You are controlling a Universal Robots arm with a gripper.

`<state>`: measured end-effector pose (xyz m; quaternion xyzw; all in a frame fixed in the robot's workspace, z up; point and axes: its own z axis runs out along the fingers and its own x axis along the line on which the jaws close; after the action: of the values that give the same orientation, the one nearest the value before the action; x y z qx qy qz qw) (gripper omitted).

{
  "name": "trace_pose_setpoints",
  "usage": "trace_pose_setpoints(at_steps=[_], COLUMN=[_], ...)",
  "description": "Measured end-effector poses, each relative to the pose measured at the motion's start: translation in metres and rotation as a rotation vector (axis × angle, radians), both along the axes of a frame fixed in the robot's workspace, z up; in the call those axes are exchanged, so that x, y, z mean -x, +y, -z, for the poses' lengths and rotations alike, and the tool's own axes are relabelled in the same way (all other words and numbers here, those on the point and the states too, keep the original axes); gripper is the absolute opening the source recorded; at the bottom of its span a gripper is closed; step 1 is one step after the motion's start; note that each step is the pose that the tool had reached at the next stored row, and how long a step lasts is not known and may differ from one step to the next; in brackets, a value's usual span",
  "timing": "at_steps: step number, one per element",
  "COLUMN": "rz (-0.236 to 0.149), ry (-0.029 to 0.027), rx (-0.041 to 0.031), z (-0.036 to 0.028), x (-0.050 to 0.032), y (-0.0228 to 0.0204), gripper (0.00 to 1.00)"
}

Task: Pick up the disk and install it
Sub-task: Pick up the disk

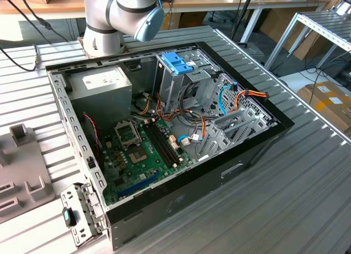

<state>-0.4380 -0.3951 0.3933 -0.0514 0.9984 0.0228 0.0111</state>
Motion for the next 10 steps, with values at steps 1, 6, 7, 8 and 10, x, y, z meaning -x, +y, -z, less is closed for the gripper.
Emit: trace_pose_setpoints(at_steps=[1,6,7,8,10], rz=[-0.002,-0.013,-0.016,-0.018,-0.024], ry=[0.0000,-0.0001,-0.0001,0.0000,-0.0001], rx=[-0.0001,-0.0001,-0.0001,-0.0001,-0.0001], z=[0.0000,0.0000,0.0001,0.0000,0.0000], x=[0.0000,0.0000,0.0000,0.0000,0.0000], y=[0.0000,0.0000,0.0000,0.0000,0.0000], gripper=[0.11,0.11,0.11,0.11,0.11])
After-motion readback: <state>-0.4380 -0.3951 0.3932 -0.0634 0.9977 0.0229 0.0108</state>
